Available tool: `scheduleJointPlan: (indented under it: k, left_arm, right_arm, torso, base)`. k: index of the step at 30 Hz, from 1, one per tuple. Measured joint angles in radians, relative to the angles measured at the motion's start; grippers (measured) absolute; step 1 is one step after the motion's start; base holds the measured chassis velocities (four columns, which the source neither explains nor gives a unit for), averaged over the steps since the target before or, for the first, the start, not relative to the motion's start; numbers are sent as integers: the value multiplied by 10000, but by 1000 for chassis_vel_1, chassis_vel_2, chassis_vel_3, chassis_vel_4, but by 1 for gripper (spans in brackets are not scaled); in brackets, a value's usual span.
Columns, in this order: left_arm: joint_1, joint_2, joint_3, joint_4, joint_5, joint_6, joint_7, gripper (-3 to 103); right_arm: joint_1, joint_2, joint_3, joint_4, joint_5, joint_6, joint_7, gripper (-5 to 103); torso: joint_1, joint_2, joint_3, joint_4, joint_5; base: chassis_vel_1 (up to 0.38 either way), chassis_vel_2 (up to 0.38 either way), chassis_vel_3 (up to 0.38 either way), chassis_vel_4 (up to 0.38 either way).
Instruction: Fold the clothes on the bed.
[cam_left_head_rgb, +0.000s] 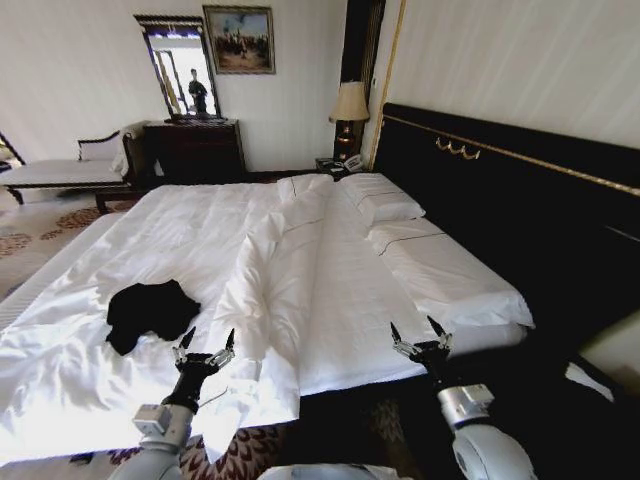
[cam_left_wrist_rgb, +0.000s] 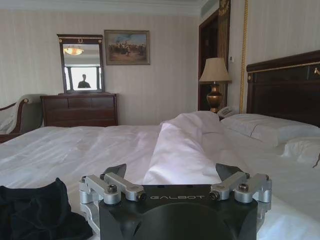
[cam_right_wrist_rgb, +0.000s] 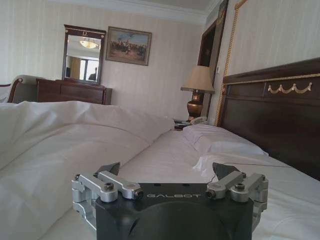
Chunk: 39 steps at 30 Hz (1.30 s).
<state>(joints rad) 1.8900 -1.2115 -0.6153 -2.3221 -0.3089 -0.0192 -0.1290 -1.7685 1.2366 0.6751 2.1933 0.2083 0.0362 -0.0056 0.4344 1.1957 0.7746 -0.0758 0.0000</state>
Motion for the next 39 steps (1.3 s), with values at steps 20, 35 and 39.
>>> scheduleJointPlan:
  k: [20, 35, 39]
  left_arm:
    - [-4, 11, -29, 206, 64, 5, 72, 100]
    - [-4, 24, -50, 249, 61, 24, 75, 100]
    - [20, 9, -50, 249, 75, 24, 82, 100]
  right_arm:
    - [-43, 160, -152, 0, -209, -70, 24, 100]
    - [-50, 262, -321, 65, -382, -268, 227, 100]
    - [-230, 343, -366, 342, -379, -302, 231, 100]
  torso:
    - [0, 0, 0, -2, 0]
    - [0, 0, 0, 0, -1]
    - [-2, 1, -1, -1, 0]
  base:
    - [76, 230, -74, -225]
    - [183, 196, -170, -200]
    - [195, 159, -199, -175]
